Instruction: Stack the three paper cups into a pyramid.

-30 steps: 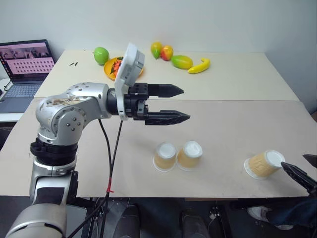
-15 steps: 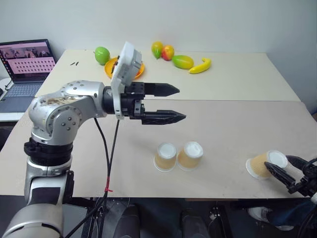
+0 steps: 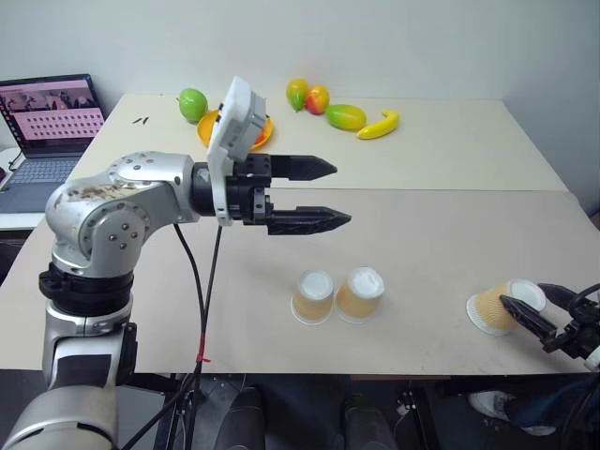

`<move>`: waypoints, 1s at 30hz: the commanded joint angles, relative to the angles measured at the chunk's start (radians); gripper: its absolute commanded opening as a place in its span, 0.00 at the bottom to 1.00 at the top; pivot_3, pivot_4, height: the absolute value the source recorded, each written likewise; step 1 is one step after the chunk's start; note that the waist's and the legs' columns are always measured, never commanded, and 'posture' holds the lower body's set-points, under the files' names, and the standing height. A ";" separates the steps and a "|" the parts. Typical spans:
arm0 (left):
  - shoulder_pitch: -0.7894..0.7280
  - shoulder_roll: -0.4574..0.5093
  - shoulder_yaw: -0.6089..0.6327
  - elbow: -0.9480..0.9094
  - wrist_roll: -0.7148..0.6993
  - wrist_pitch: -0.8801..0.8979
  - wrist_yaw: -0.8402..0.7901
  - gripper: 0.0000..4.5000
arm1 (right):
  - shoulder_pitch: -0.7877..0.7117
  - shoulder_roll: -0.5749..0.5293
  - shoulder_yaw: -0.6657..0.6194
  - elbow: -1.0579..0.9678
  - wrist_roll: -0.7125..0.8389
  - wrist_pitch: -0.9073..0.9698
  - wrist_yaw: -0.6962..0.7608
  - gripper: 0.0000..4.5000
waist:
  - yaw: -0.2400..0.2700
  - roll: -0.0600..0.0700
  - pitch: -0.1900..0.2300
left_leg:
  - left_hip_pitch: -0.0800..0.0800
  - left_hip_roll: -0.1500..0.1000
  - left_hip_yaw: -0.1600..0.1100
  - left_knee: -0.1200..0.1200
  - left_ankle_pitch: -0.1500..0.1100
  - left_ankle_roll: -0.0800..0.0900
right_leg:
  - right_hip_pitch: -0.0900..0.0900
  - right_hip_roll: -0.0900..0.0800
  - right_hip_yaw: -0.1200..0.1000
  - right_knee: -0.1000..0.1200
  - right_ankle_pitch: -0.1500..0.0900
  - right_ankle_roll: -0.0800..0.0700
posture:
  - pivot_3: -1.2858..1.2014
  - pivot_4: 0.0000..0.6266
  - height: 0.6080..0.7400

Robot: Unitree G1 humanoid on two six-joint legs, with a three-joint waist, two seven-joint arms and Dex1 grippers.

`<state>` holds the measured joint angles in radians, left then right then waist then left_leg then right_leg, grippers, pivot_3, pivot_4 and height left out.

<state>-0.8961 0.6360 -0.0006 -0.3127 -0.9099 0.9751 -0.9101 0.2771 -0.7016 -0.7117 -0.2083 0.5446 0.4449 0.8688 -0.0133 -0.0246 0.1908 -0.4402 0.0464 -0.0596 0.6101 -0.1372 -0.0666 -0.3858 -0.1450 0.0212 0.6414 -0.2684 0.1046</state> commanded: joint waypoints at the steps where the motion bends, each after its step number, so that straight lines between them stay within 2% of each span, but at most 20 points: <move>1: -0.003 0.010 0.032 -0.029 -0.021 0.002 0.006 1.00 | -0.006 -0.021 -0.006 -0.033 0.019 0.007 -0.011 0.63 | 0.000 0.000 0.000 | 0.000 0.000 0.000 0.000 0.000 0.000 | 0.000 0.000 0.000 0.000 0.000 0.000 | 0.52 0.24 0.94; 6: -0.001 0.011 0.032 -0.027 -0.017 0.001 0.007 1.00 | -0.045 -0.058 0.011 -0.077 0.049 0.055 -0.027 0.63 | -0.002 0.000 0.000 | 0.000 0.000 0.000 0.000 0.000 0.000 | 0.000 0.000 0.000 0.000 0.000 0.000 | 0.52 0.24 0.94; 10: 0.007 0.015 0.034 -0.025 -0.010 -0.004 0.006 1.00 | -0.139 -0.147 0.049 -0.130 0.087 0.137 -0.034 0.63 | -0.006 0.000 0.000 | 0.000 0.000 0.001 0.001 0.000 0.000 | -0.001 0.000 0.001 0.000 0.000 0.000 | 0.52 0.24 0.94; 15: 0.038 0.017 0.043 -0.039 -0.007 -0.010 0.014 1.00 | -0.408 -0.366 0.208 -0.201 0.219 0.289 0.055 0.63 | -0.009 0.001 0.000 | 0.001 0.000 0.001 0.000 0.000 0.000 | -0.001 0.000 0.002 0.001 0.001 0.000 | 0.52 0.24 0.94; 19: 0.054 0.020 0.034 -0.041 0.011 -0.029 0.005 1.00 | -0.603 -0.443 0.343 -0.200 0.291 0.340 0.145 0.63 | 0.003 0.001 0.001 | 0.000 0.000 0.001 -0.001 0.000 0.000 | -0.001 0.001 0.002 0.000 0.000 -0.001 | 0.52 0.24 0.94; 24: 0.077 0.027 0.030 -0.046 0.027 -0.050 -0.004 1.00 | -0.812 -0.456 0.484 -0.162 0.309 0.340 0.253 0.63 | 0.003 0.000 0.001 | -0.003 -0.002 0.000 0.000 0.000 0.001 | -0.001 0.000 0.004 -0.002 0.002 -0.004 | 0.52 0.24 0.94; 30: 0.099 0.021 0.028 -0.054 0.037 -0.067 0.002 1.00 | -0.971 -0.407 0.608 -0.123 0.284 0.342 0.311 0.63 | -0.001 0.000 0.001 | -0.003 -0.002 0.000 0.000 -0.001 0.001 | -0.002 0.000 0.004 -0.001 0.001 -0.004 | 0.52 0.24 0.94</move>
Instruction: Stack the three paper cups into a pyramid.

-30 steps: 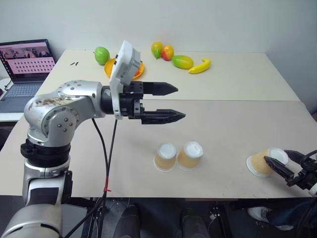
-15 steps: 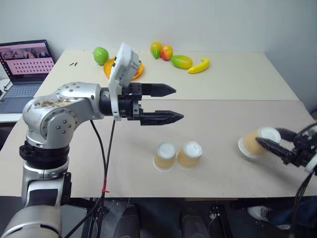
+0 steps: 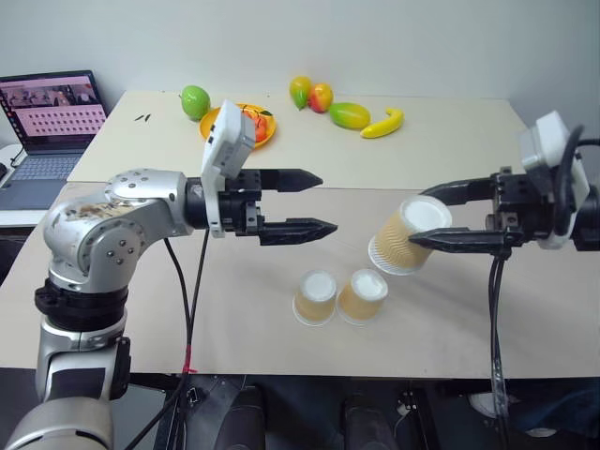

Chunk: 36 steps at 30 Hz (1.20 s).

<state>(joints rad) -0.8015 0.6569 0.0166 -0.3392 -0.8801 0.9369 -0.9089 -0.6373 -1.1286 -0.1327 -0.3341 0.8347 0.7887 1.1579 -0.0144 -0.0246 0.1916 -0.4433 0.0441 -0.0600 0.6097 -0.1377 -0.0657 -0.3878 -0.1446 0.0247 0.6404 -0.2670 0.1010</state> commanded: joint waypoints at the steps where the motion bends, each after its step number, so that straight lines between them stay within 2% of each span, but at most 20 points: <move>1: 0.008 0.000 0.010 -0.029 0.009 -0.031 0.002 1.00 | -0.076 0.031 0.042 0.005 -0.005 0.006 0.019 0.63 | 0.000 0.000 0.000 | 0.000 0.000 0.000 0.000 0.000 0.000 | 0.000 0.000 0.000 0.000 0.000 0.000 | 0.52 0.24 0.94; 6: 0.020 -0.007 0.013 -0.034 0.012 -0.036 0.007 1.00 | -0.167 0.130 0.116 -0.006 0.003 0.072 -0.044 0.63 | -0.003 0.000 0.000 | 0.000 0.000 0.000 0.000 0.000 0.000 | -0.001 0.000 0.000 0.001 0.000 0.000 | 0.52 0.24 0.94; 13: 0.029 -0.007 0.015 -0.042 0.013 -0.040 0.009 1.00 | -0.155 0.201 0.165 -0.062 -0.026 0.073 -0.075 0.63 | 0.001 0.000 0.000 | 0.000 0.000 0.000 0.000 0.000 0.000 | -0.001 0.000 0.000 0.001 0.000 0.000 | 0.52 0.24 0.94; 26: 0.029 -0.014 0.011 -0.046 0.014 -0.044 0.015 1.00 | -0.133 0.225 0.162 -0.086 -0.021 0.102 -0.102 0.63 | 0.000 0.000 0.000 | 0.000 0.000 0.000 0.000 0.000 0.000 | -0.001 0.000 0.000 0.002 0.000 0.000 | 0.52 0.24 0.94; 36: 0.034 0.060 -0.004 -0.053 0.013 -0.029 -0.074 1.00 | -0.076 0.228 0.167 -0.092 -0.053 0.071 -0.101 0.63 | -0.001 0.000 0.000 | 0.000 0.000 0.000 0.000 0.000 0.000 | -0.001 0.000 0.000 0.002 0.000 0.000 | 0.52 0.24 0.94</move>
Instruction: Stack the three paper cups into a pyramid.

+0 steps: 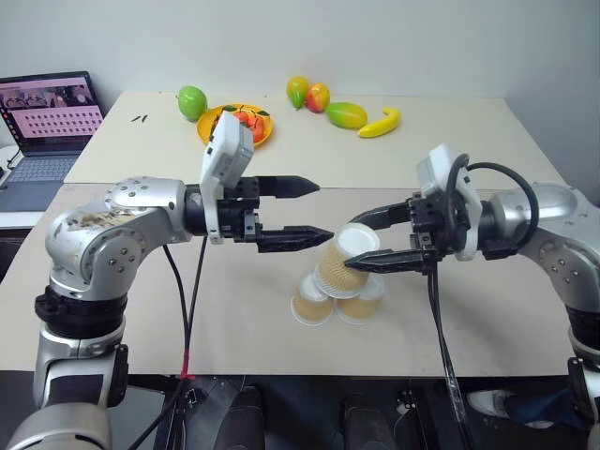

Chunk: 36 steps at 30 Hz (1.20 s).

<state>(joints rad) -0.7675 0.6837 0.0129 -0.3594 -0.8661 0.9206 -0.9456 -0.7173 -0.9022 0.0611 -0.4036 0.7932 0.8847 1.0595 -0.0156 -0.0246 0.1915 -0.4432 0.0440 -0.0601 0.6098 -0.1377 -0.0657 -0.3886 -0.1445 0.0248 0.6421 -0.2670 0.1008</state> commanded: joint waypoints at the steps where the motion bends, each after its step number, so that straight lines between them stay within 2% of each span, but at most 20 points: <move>1: 0.002 0.041 -0.001 -0.032 0.002 -0.015 -0.047 1.00 | 0.006 0.003 -0.026 -0.020 -0.015 -0.028 -0.001 0.63 | 0.000 0.000 0.000 | 0.000 0.000 0.000 0.000 0.000 0.000 | 0.000 0.000 0.000 0.000 0.000 0.000 | 0.52 0.24 0.94; 8: 0.008 0.139 -0.011 -0.026 0.036 -0.042 -0.143 1.00 | 0.035 0.014 -0.027 -0.002 -0.045 -0.060 0.015 0.63 | -0.001 0.000 0.000 | 0.000 0.000 0.000 -0.001 0.000 0.000 | 0.000 0.000 0.000 0.000 0.000 0.000 | 0.52 0.24 0.94; 23: -0.013 0.119 -0.015 -0.004 0.055 -0.053 -0.140 1.00 | 0.087 0.003 -0.032 -0.024 -0.059 -0.101 0.029 0.63 | 0.001 0.000 0.000 | 0.000 0.000 0.000 0.000 0.000 0.000 | 0.000 0.000 0.000 0.000 0.000 0.000 | 0.52 0.24 0.94; 24: -0.015 0.117 -0.017 0.001 0.059 -0.056 -0.142 1.00 | 0.090 0.001 -0.035 -0.023 -0.058 -0.104 0.031 0.84 | 0.001 0.000 0.000 | 0.000 0.000 0.000 0.000 0.000 0.000 | 0.000 0.000 0.000 0.000 0.000 0.000 | 0.52 0.24 0.94; 26: -0.021 0.113 -0.021 0.011 0.067 -0.061 -0.147 1.00 | 0.098 -0.004 -0.041 -0.028 -0.051 -0.103 0.038 0.96 | 0.002 0.000 0.000 | 0.000 0.000 0.000 0.000 0.000 0.000 | 0.000 0.000 0.000 0.000 0.000 0.000 | 0.52 0.24 0.94; 36: -0.034 0.092 -0.034 0.038 0.090 -0.079 -0.166 1.00 | 0.106 -0.021 -0.067 -0.051 -0.048 -0.101 0.056 0.98 | 0.000 0.000 0.000 | 0.000 0.000 0.000 0.000 0.000 0.000 | 0.000 0.000 0.000 0.000 0.000 0.000 | 0.52 0.24 0.94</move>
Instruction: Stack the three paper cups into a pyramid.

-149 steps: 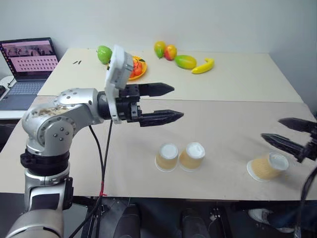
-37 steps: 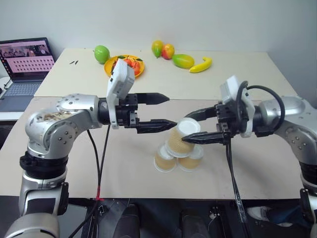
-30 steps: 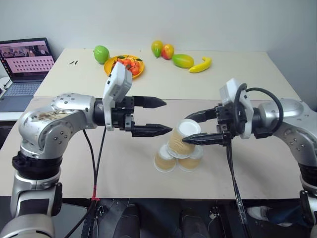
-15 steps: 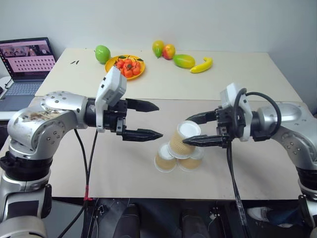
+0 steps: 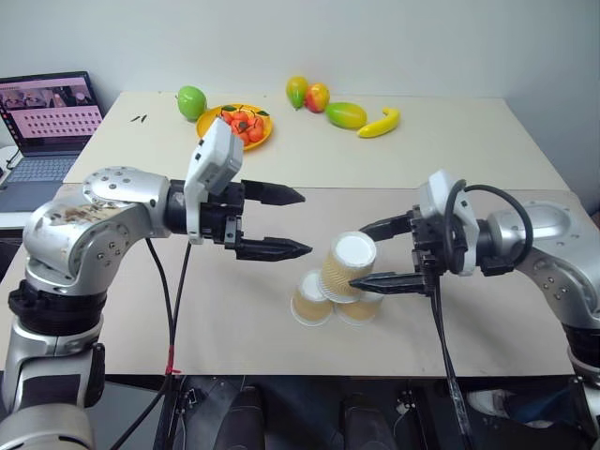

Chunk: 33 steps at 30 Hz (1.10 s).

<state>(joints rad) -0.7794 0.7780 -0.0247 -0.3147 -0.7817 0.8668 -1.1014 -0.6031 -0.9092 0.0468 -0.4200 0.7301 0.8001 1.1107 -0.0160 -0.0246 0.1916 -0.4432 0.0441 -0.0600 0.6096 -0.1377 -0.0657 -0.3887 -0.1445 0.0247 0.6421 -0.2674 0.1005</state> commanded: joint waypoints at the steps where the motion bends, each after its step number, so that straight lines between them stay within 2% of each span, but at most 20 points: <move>1: -0.023 -0.005 0.003 -0.006 0.007 -0.026 -0.011 1.00 | -0.009 -0.015 -0.056 -0.035 0.015 -0.016 0.003 0.98 | 0.001 0.000 0.000 | 0.000 0.000 0.000 0.000 0.000 0.000 | 0.000 0.000 0.000 0.000 0.000 0.000 | 0.52 0.24 0.94; 14: -0.023 -0.015 0.006 -0.004 0.015 -0.029 -0.013 1.00 | -0.046 -0.001 -0.065 0.000 -0.005 -0.025 -0.019 0.98 | 0.001 0.000 0.000 | 0.000 0.000 0.000 0.000 0.000 0.000 | 0.000 0.000 0.000 0.000 0.000 0.000 | 0.52 0.24 0.94; 33: -0.014 -0.025 0.007 -0.003 0.019 -0.031 -0.009 1.00 | -0.080 -0.074 -0.157 0.015 0.103 0.046 0.019 0.98 | 0.001 0.000 0.000 | 0.000 0.000 0.000 0.000 0.000 0.000 | 0.000 0.000 0.000 0.000 0.000 0.000 | 0.52 0.24 0.94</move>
<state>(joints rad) -0.7793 0.7531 -0.0255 -0.3094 -0.7626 0.8540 -1.1105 -0.6605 -0.9648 -0.0591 -0.4009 0.8097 0.8407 1.1148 -0.0148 -0.0246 0.1916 -0.4433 0.0441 -0.0600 0.6095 -0.1377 -0.0656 -0.3887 -0.1445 0.0247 0.6419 -0.2674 0.1006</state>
